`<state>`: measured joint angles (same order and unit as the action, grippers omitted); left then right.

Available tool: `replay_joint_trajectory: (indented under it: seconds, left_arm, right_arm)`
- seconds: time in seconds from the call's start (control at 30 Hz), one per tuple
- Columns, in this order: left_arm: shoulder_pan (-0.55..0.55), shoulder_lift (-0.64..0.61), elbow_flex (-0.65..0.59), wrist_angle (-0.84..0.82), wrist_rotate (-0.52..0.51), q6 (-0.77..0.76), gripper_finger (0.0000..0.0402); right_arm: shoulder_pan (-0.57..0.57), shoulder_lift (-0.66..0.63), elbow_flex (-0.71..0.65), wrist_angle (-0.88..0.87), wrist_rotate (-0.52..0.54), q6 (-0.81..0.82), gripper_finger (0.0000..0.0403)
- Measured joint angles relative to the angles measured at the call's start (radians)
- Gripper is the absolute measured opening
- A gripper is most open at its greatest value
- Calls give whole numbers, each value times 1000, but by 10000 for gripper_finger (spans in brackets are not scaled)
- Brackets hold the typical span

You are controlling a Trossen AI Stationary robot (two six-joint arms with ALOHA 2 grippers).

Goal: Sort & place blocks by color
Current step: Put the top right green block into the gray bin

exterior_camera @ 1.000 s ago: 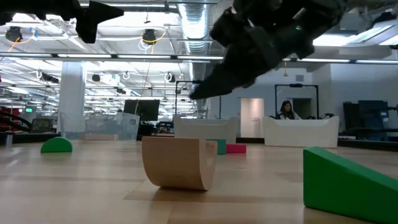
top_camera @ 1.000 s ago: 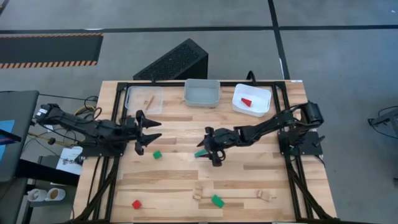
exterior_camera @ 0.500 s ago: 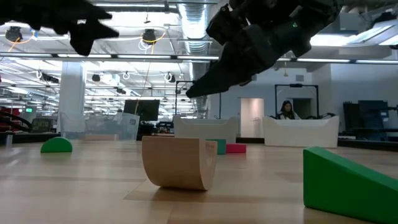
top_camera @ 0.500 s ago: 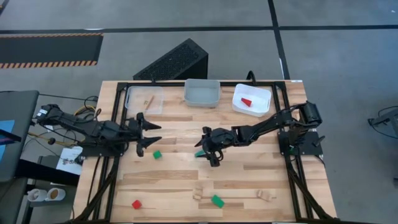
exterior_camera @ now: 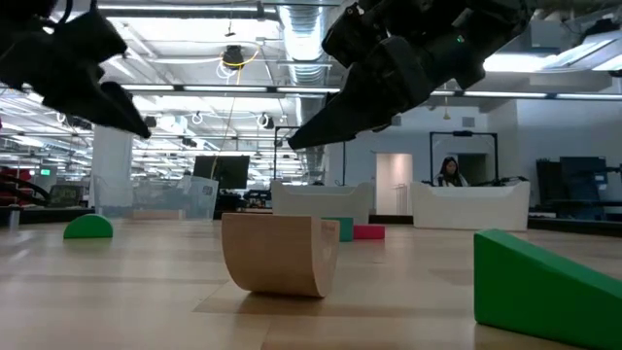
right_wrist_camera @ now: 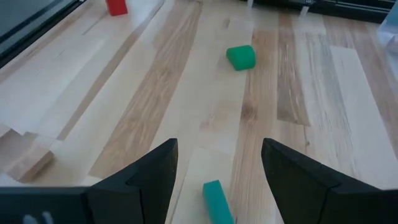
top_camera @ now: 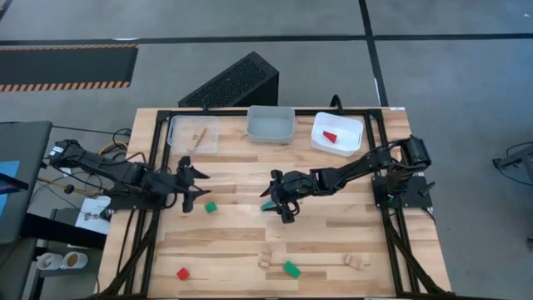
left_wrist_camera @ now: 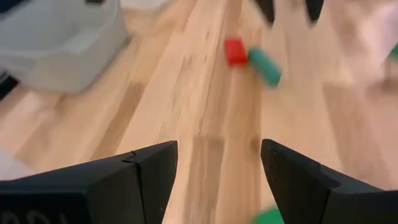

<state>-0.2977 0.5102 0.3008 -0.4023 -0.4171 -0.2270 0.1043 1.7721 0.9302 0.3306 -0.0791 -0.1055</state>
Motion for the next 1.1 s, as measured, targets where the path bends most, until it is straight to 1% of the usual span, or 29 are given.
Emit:
replay_joint_trajectory:
  seconds: [0.13, 0.3, 0.67, 0.73, 0.83, 0.97, 1.1]
  left_arm:
    - [0, 0, 0, -96, 0, -1, 219]
    - [0, 0, 0, -158, 0, -2, 219]
    - [0, 0, 0, -164, -9, -2, 219]
    - [0, 0, 0, -164, -17, -3, 219]
    - [0, 0, 0, -164, 0, -2, 219]
    - [0, 0, 0, -164, -1, -2, 219]
    - [0, 0, 0, -164, -7, -2, 219]
  right_arm:
    - [0, 0, 0, 0, 0, 0, 254]
    - [0, 0, 0, -3, -2, 0, 254]
    - [-5, 0, 0, -11, -2, 0, 254]
    - [-1, 0, 0, -25, -24, 0, 254]
    - [-2, 0, 0, -61, -58, 12, 254]
    - [-1, 0, -1, -143, -55, 18, 254]
    - [-10, 10, -1, -157, -54, 11, 254]
